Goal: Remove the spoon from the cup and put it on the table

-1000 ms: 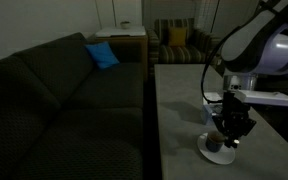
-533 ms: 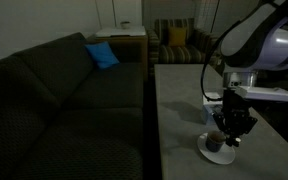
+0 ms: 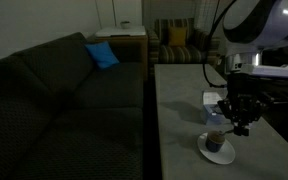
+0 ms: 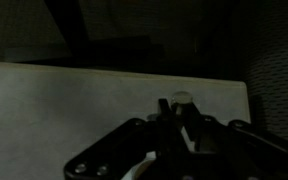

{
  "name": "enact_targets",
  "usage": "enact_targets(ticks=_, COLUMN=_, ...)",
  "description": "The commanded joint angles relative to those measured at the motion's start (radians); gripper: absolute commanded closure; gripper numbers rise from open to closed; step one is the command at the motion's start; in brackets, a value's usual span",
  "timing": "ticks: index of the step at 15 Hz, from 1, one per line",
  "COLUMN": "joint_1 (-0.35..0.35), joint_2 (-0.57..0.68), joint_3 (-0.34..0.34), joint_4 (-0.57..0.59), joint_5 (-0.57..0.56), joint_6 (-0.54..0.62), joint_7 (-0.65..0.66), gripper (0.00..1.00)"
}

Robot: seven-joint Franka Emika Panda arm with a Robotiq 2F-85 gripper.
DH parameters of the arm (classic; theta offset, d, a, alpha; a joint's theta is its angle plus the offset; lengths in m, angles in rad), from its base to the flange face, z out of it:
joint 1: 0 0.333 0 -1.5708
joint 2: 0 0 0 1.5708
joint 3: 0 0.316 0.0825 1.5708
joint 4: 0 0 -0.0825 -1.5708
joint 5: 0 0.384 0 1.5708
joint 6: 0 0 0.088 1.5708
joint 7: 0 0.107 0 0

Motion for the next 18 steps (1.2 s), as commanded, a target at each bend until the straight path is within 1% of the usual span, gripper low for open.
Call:
enact_targets(ticks=1, joint_1=0.01, joint_2=-0.093, joint_3=-0.027, joint_4=-0.082, joint_5=0.0, joint_6=-0.034, joint_7=0.034, gripper=0.95)
enact_targets(ticks=5, joint_1=0.009, joint_2=-0.14, joint_3=-0.086, joint_4=-0.136, joint_5=-0.013, joint_6=0.024, joint_7=0.088, gripper=0.95)
enact_targets(ticks=7, joint_1=-0.006, joint_2=-0.143, joint_3=-0.115, joint_4=-0.158, joint_5=-0.01, joint_6=0.064, joint_7=0.093, gripper=0.95)
enact_targets(ticks=9, joint_1=-0.026, joint_2=-0.138, joint_3=-0.134, joint_4=-0.188, joint_5=0.002, joint_6=0.15, joint_7=0.081, gripper=0.95)
enact_targets(ticks=11, joint_1=-0.035, joint_2=-0.123, joint_3=-0.15, joint_4=-0.216, joint_5=0.006, joint_6=0.262, joint_7=0.084, gripper=0.95)
enact_targets(ticks=13, joint_1=-0.024, joint_2=-0.11, joint_3=-0.166, joint_4=-0.251, joint_5=-0.009, joint_6=0.385, joint_7=0.092, gripper=0.95)
enact_targets(ticks=15, joint_1=-0.02, joint_2=-0.094, joint_3=-0.17, joint_4=-0.274, joint_5=0.0, joint_6=0.494, joint_7=0.111, gripper=0.95)
enact_targets(ticks=18, joint_1=-0.012, joint_2=-0.045, joint_3=-0.166, joint_4=-0.272, joint_5=0.015, joint_6=0.603, joint_7=0.159, gripper=0.95)
